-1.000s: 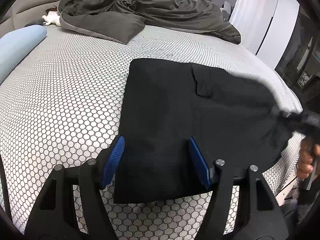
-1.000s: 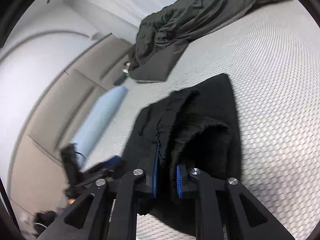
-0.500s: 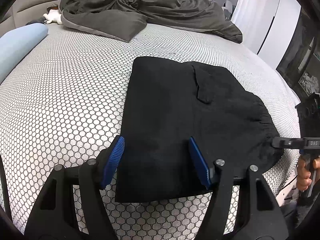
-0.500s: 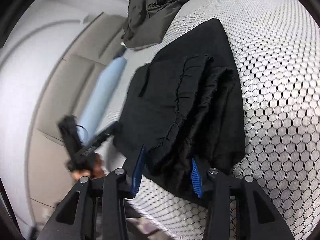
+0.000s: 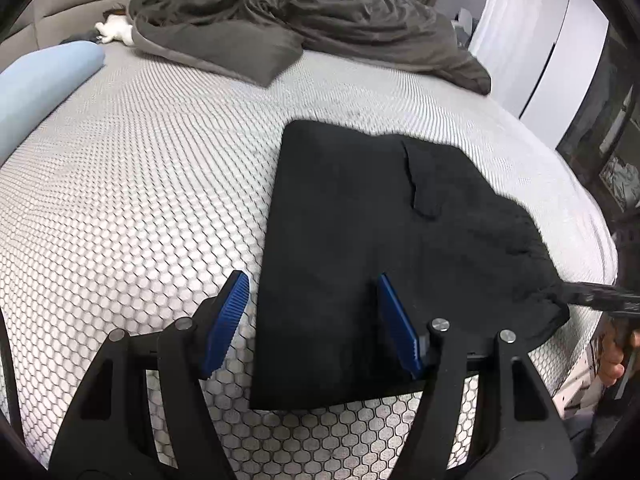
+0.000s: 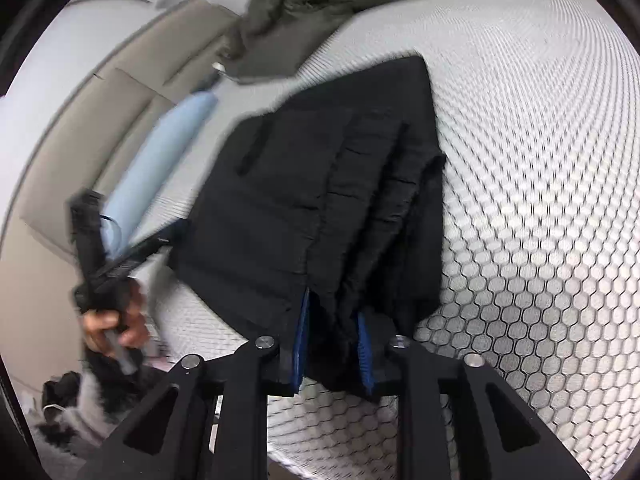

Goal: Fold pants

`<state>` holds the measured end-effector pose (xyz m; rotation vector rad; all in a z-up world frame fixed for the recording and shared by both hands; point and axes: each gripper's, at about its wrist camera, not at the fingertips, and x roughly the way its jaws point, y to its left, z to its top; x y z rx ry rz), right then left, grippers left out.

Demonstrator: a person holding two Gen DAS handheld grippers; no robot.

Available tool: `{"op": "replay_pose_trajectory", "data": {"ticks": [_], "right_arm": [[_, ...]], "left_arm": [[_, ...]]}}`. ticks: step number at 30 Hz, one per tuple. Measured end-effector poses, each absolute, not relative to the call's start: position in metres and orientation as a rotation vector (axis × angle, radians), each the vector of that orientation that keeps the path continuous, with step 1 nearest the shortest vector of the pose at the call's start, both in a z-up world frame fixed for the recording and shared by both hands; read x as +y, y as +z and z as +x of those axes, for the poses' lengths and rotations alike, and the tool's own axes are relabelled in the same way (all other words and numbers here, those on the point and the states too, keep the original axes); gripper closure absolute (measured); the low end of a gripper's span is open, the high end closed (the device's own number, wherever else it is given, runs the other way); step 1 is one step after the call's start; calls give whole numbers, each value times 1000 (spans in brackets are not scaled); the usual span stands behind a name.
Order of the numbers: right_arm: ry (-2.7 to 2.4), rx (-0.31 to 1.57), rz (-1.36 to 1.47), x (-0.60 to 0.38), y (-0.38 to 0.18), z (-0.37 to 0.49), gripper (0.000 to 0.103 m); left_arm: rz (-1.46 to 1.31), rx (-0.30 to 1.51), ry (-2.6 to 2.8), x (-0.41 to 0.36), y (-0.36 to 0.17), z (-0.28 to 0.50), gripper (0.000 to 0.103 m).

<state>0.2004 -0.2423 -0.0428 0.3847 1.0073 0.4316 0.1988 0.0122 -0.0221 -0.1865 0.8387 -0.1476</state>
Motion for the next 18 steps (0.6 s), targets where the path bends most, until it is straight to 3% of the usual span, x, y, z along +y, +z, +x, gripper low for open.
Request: {"op": "replay_pose_trajectory", "data": {"ticks": [1,3,4,8,9,10,12,15,18], "right_arm": [[427,974,382,-250,-36,196,49],[379,885,405,-264,-24,190,36],[343,859,443,-274,-25,192,35],[290,925,620,-290,-57,209,36],[291,941,629,-294,-65,211,42],[294,942,625,-291,-68,215,57],[312,927,585,-283,-66,225,73],[228,888,515,-276,-58,236,72],[150,908,448,-274,-52,239,62]], "left_arm": [[-194,827,-142,16,-20,199,40],[-228,821,-129,25,-20,202,40],[-251,828,-117,30,-23,205,41],[-352,914,-141,41,-46,221,73],[-368,926,-150,40,-49,223,75],[-376,928,-144,40,-50,222,76],[-337,940,-156,32,-48,220,78],[-249,946,-166,18,-46,212,76],[-225,905,-150,19,-36,204,76]]}}
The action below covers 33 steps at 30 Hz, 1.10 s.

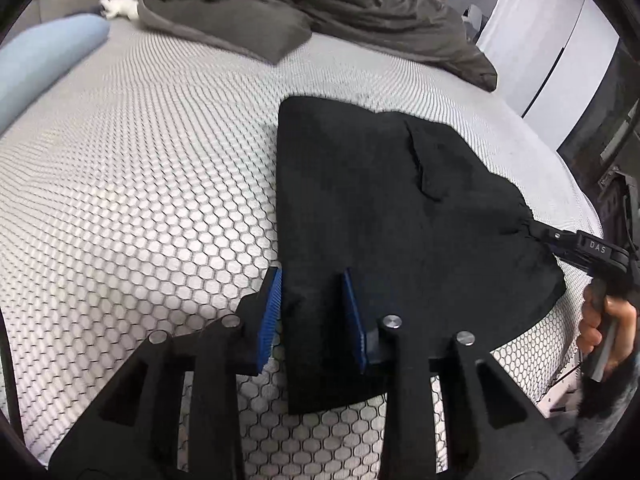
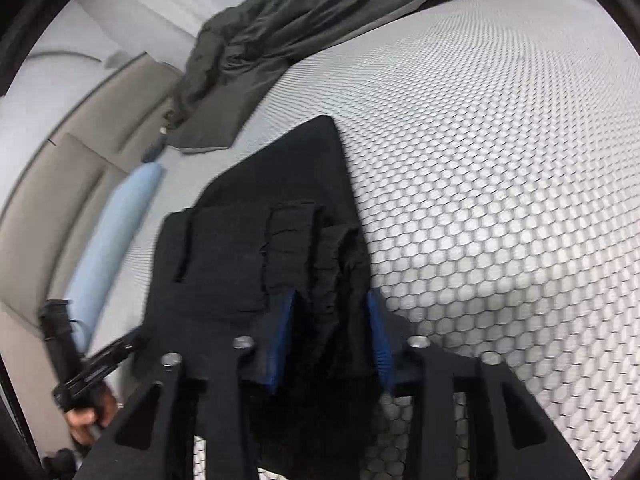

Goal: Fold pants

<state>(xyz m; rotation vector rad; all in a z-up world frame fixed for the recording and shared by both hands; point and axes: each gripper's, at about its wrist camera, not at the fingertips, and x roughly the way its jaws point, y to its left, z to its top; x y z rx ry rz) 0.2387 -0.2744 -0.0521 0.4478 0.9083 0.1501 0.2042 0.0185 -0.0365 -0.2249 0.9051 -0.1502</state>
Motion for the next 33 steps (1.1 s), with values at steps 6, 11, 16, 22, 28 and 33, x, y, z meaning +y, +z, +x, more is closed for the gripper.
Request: {"op": "replay_pose_trajectory", "data": {"ticks": [6,11,16,22,28,33], "right_arm": [[147,776,245,-246,-11,202,62],[332,842,114,-168,-30,219,62],[396,906,-127,-128,-64,233,62],[274,915,-195,-182,-48,209,75],[306,791,-53,-175,-21,214,68],[343,877,-41,-124,-51,271,68]], "left_arm": [[-126,825,-254,-11,-22,206,76],[29,849,-368,-62,-43,221,69],[68,888,-405,-52,-52,219,69],[67,900,-395,-34,-44,205,68],[3,840,-363,-46,-30,229,68],[12,886,-355,-54,-47,260,68]]}}
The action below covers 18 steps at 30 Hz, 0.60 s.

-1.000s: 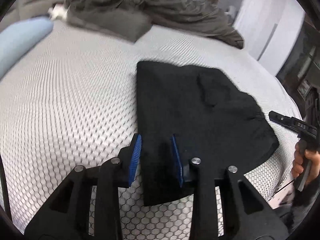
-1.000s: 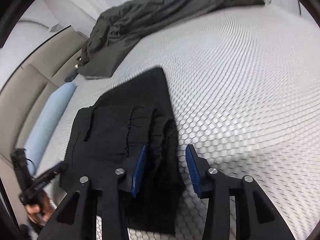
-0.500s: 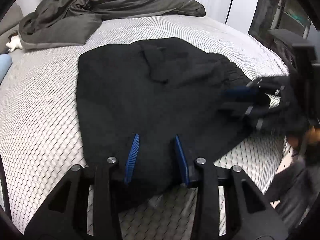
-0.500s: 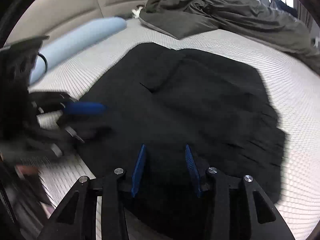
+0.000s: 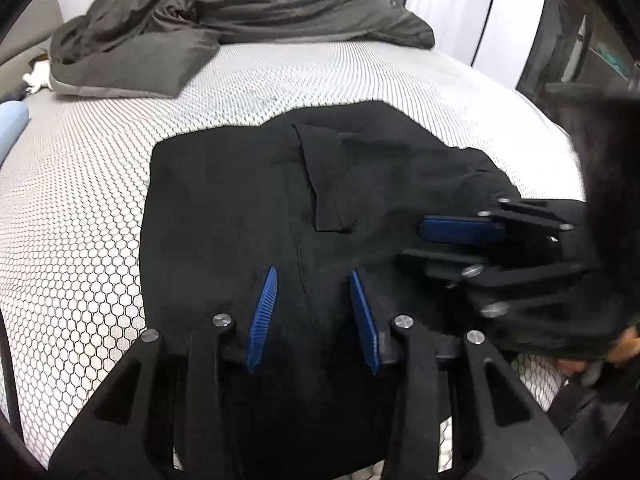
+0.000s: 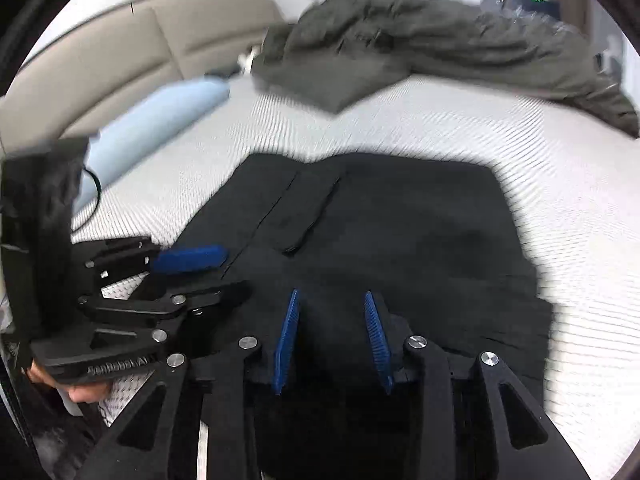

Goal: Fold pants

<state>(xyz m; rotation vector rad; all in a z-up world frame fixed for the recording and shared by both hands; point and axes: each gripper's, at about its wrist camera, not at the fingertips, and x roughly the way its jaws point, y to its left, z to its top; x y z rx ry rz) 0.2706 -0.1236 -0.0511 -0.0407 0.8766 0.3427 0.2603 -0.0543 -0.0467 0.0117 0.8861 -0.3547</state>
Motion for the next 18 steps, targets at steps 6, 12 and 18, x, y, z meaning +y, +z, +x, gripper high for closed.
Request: {"op": "replay_pose_trajectory", "data": {"ticks": [6,12,18], "right_arm": [[122,864,-316,-151,-51,241,69],[246,810,-98,-158,-24,237,64],[274,908,-146,-106,-45,278,64]], "left_arm": [[47,919,-362,-37,-46,242,68],[-14,872,-320,-43,-26,259,68],[16,921,-332,-45,-49,285,68]]}}
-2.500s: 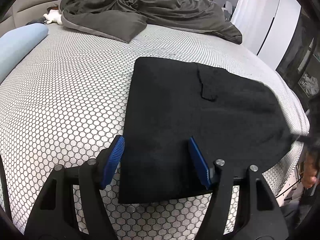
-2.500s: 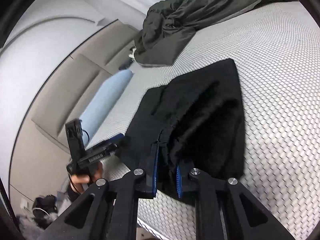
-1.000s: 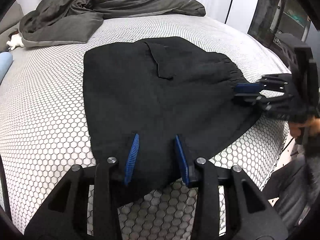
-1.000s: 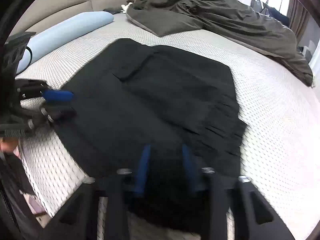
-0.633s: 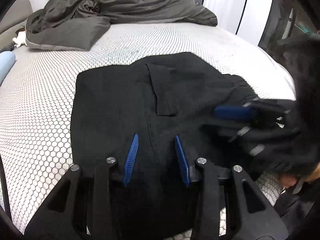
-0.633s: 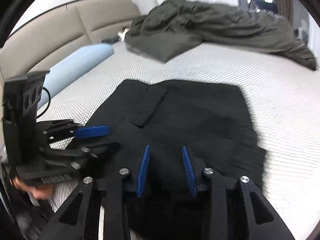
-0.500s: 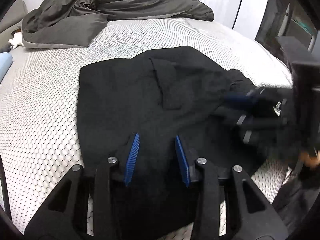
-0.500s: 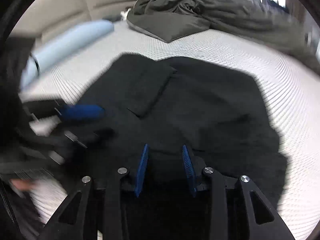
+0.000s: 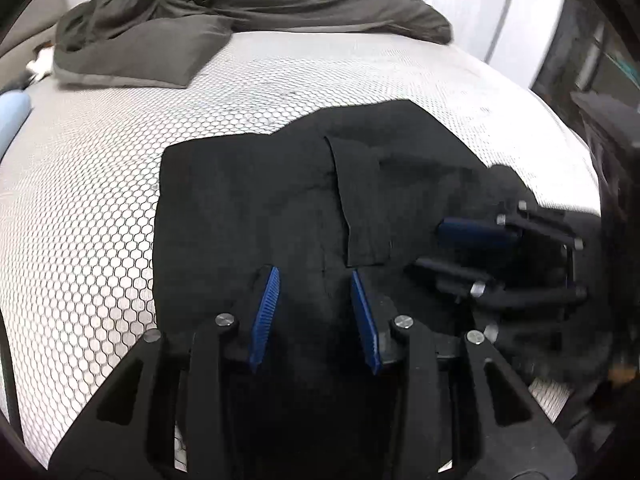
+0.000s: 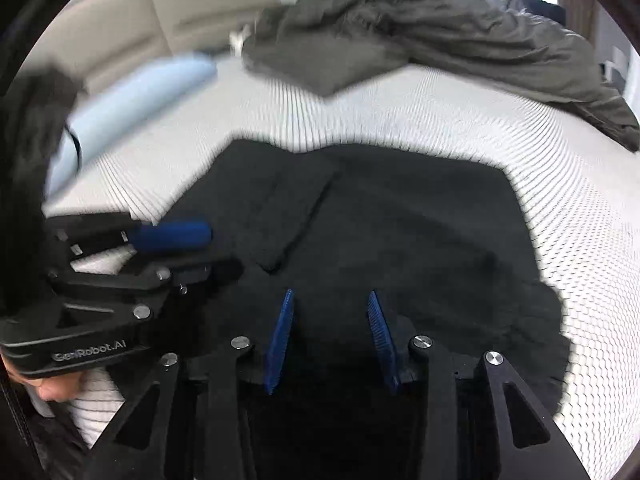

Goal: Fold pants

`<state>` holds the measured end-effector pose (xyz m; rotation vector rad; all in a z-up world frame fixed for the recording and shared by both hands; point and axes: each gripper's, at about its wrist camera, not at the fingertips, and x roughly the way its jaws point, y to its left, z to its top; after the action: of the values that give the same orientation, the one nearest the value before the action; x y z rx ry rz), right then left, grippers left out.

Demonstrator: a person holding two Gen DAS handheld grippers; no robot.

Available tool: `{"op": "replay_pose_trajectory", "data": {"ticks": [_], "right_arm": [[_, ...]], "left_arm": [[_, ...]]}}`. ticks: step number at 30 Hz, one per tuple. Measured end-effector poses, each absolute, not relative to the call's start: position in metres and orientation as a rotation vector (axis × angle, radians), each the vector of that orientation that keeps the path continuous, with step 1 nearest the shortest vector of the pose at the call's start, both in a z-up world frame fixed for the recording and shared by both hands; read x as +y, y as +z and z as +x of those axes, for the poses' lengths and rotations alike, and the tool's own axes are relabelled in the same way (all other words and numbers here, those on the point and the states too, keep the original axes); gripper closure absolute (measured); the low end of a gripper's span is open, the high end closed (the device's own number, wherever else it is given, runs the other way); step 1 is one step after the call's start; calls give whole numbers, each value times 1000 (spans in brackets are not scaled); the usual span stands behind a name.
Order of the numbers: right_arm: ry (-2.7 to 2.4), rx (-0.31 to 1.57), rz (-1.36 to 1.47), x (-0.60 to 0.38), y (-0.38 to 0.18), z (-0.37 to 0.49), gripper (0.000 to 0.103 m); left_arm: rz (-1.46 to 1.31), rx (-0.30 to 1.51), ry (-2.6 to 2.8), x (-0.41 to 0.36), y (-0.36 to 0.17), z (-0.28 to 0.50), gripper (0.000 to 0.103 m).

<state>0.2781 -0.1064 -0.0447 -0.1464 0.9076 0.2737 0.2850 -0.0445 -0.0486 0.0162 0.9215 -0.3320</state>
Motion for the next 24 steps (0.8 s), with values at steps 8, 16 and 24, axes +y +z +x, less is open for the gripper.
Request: {"op": "replay_pose_trajectory", "data": {"ticks": [8,16,24], "right_arm": [[135,895,-171,-157,-30,256,67],[185,894,-98,-104,-34,287,57],[99,959,-168,-153,-34,267,58]], "left_arm": [[6,942,-351,-27,-34,273,67],[-115,975,-229,-21,-53,321,67],[-42,971,-196,-7,-38,301,67]]}}
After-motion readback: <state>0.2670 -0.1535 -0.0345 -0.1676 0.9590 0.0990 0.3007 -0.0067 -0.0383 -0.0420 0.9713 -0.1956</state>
